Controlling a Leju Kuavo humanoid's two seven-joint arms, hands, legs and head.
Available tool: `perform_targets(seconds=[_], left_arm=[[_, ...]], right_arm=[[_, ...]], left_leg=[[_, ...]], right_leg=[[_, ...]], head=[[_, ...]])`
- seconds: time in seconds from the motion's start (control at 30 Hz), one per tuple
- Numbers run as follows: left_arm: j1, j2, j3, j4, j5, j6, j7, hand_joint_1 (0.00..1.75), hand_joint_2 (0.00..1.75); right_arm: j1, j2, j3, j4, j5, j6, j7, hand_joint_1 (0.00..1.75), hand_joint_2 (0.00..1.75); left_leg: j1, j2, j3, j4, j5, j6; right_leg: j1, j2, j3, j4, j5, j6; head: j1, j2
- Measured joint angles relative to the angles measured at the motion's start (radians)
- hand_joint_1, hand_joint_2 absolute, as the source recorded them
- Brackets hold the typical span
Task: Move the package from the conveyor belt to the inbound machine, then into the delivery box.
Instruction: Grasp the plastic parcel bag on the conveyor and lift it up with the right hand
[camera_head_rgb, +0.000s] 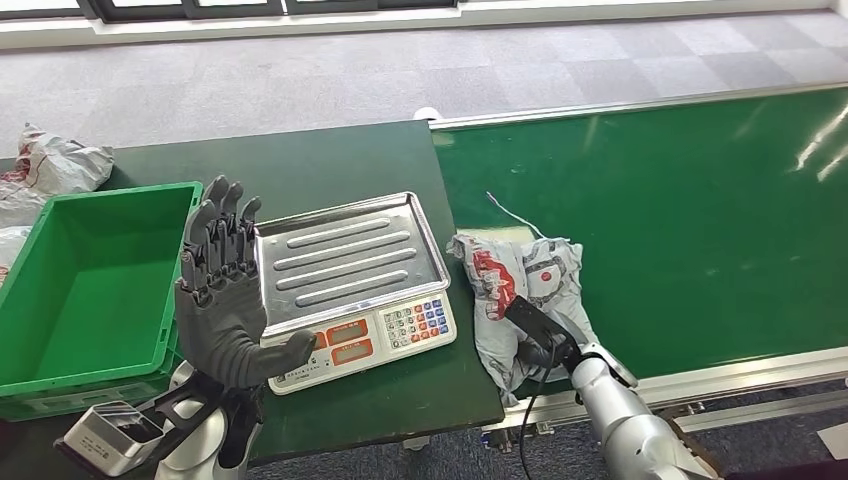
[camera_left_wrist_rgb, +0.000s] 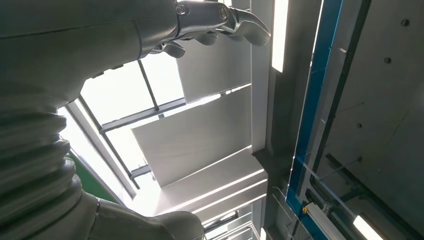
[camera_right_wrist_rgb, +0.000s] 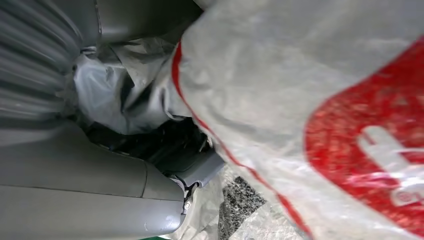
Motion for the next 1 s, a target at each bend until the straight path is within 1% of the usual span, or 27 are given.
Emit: perform_targets(seconds=[0.47, 0.53, 0.63, 0.67, 0.73, 0.8, 0.87, 0.93, 1.0], left_arm=[[-0.001, 0.000, 0.000, 0.010, 0.000, -0.001, 0.000, 0.00, 1.75], [-0.001, 0.001, 0.000, 0.010, -0.002, 0.000, 0.000, 0.00, 1.75], [0.001, 0.005, 0.000, 0.010, -0.010, 0.004, 0.000, 0.00, 1.75], [0.001, 0.006, 0.001, 0.010, -0.012, 0.005, 0.000, 0.00, 1.75], [0.002, 0.009, 0.001, 0.010, -0.013, 0.007, 0.000, 0.00, 1.75], [0.008, 0.011, 0.001, 0.007, -0.014, 0.017, 0.000, 0.00, 1.75], [0.022, 0.013, 0.003, 0.000, -0.016, 0.029, 0.000, 0.00, 1.75], [0.035, 0.014, 0.005, -0.007, -0.018, 0.035, 0.000, 0.00, 1.75], [0.040, 0.014, 0.005, -0.010, -0.023, 0.037, 0.000, 0.00, 1.75]], right_arm=[[0.009, 0.000, -0.010, 0.000, -0.005, -0.011, -0.018, 1.75, 1.75], [0.011, 0.002, -0.010, 0.000, 0.001, -0.026, -0.061, 1.75, 1.75], [0.017, 0.008, -0.009, -0.010, -0.001, -0.058, -0.208, 1.75, 1.75], [0.018, 0.011, -0.008, -0.016, -0.003, -0.064, -0.244, 1.75, 1.75], [0.022, 0.018, -0.004, -0.031, -0.022, -0.078, -0.281, 1.75, 1.75], [0.055, 0.029, 0.031, -0.112, -0.119, -0.137, -0.309, 1.75, 1.75], [0.110, 0.047, 0.108, -0.277, -0.239, -0.260, -0.313, 1.75, 1.75], [0.169, 0.073, 0.191, -0.496, -0.263, -0.399, -0.257, 1.75, 1.75], [0.225, 0.099, 0.259, -0.726, -0.224, -0.521, -0.181, 1.75, 1.75]], left_leg=[[0.000, -0.002, -0.002, 0.000, 0.000, 0.000], [0.000, -0.002, -0.003, 0.000, 0.000, 0.000], [0.000, -0.002, -0.006, 0.000, 0.001, 0.001], [0.000, -0.001, -0.008, 0.000, 0.001, 0.001], [0.000, -0.001, -0.008, 0.000, 0.001, 0.000], [0.000, -0.003, -0.009, 0.000, 0.002, 0.000], [0.000, -0.004, -0.011, 0.000, 0.003, -0.001], [-0.001, -0.003, -0.013, 0.000, 0.003, -0.001], [-0.001, -0.004, -0.015, 0.000, 0.004, -0.001]], right_leg=[[0.000, -0.001, -0.002, 0.000, 0.000, 0.000], [0.000, -0.002, -0.002, 0.000, 0.000, 0.000], [-0.001, -0.002, -0.003, 0.001, 0.000, 0.000], [-0.001, -0.002, -0.004, 0.001, 0.000, 0.000], [0.000, -0.002, -0.005, 0.001, 0.001, 0.000], [0.000, -0.003, -0.007, 0.001, 0.001, 0.000], [0.000, -0.004, -0.010, 0.002, 0.001, 0.000], [0.000, -0.003, -0.013, 0.003, 0.001, -0.001], [0.000, -0.004, -0.015, 0.003, 0.001, -0.001]], head=[[0.000, 0.000], [0.000, 0.000], [0.000, 0.000], [0.000, 0.000], [0.000, 0.000], [0.000, 0.000], [0.000, 0.000], [0.000, 0.000], [0.000, 0.000]])
